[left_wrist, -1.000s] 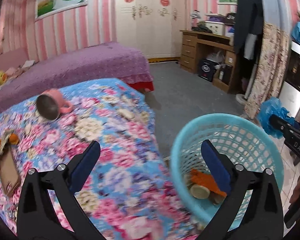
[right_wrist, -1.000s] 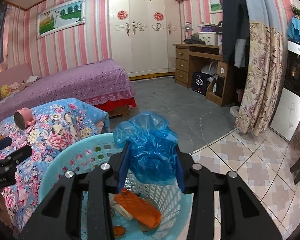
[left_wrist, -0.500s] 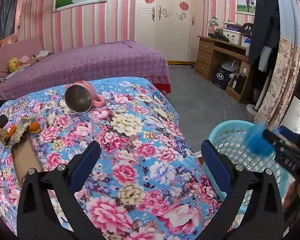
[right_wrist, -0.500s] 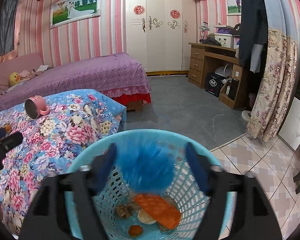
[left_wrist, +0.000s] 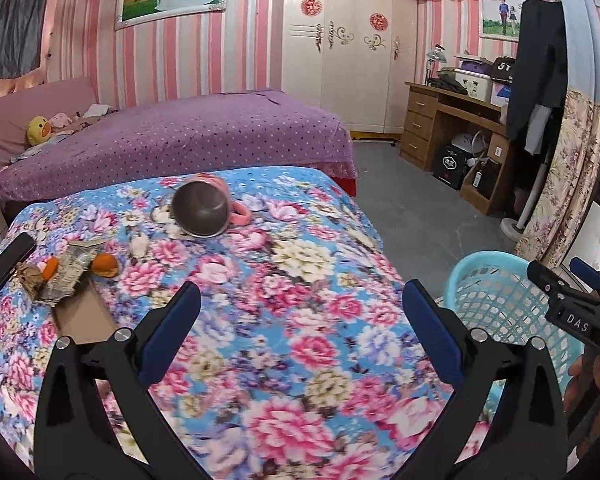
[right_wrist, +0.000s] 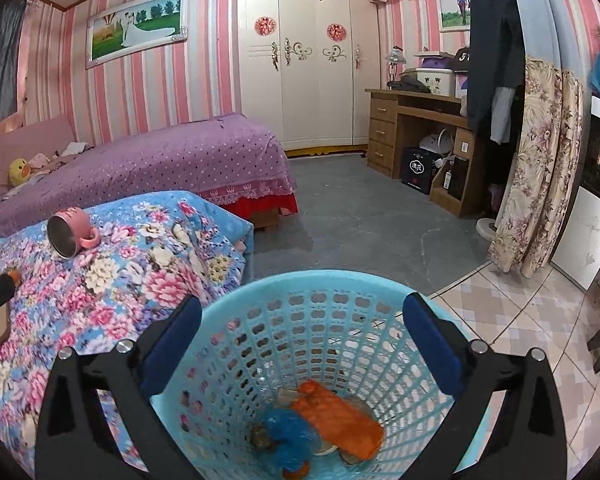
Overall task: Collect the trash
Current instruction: 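Move both tools back over the trash on the bed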
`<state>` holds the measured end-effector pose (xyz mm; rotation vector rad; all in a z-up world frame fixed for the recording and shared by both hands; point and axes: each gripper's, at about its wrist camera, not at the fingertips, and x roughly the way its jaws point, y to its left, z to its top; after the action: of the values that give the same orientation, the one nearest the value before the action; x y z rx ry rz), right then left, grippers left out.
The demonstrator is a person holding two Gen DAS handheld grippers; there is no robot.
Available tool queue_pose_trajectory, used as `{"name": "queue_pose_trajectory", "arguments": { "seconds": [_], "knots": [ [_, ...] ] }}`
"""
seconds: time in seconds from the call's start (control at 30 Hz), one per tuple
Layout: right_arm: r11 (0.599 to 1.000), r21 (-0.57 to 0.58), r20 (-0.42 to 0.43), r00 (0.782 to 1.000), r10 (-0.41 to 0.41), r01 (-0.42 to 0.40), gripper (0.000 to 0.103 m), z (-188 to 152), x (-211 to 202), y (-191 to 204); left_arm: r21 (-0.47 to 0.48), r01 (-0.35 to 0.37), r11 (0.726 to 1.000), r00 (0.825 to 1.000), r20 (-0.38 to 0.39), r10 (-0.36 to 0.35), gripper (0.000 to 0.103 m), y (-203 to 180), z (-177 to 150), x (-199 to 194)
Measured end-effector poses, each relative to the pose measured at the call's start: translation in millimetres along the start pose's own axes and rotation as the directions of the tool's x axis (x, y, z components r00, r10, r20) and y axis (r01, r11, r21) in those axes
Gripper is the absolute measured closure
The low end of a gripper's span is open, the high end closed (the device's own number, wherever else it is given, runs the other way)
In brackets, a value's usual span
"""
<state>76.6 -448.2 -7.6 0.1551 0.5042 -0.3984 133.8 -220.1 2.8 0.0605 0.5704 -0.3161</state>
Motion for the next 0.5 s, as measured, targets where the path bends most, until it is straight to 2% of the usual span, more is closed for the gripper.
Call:
{"name": "queue_pose_trajectory", "arguments": {
  "seconds": [0.2, 0.43, 0.5],
  "knots": [
    [0.999, 0.024, -0.001, 1.000, 0.030, -0.030, 0.005, 2.0, 4.2, 24.6, -0.009, -0.033, 0.999, 0.999, -0.008, 0.033, 0.006, 37.1, 0.8, -1.3],
    [0.998, -0.031, -0.017, 0.999, 0.049, -0.050, 0.005, 1.2, 11.6, 66.3, -0.054, -0.092, 0.994, 0.996, -0.023, 0.090, 0.006, 91.7, 0.7, 2.5],
    [0.997, -0.049, -0.019, 0.998, 0.055, -0.056, 0.005, 0.9, 12.8, 78.3, -0.060, -0.127, 0.990, 0.992, -0.022, 0.126, 0.006, 110.1, -1.1, 2.0]
  ]
}}
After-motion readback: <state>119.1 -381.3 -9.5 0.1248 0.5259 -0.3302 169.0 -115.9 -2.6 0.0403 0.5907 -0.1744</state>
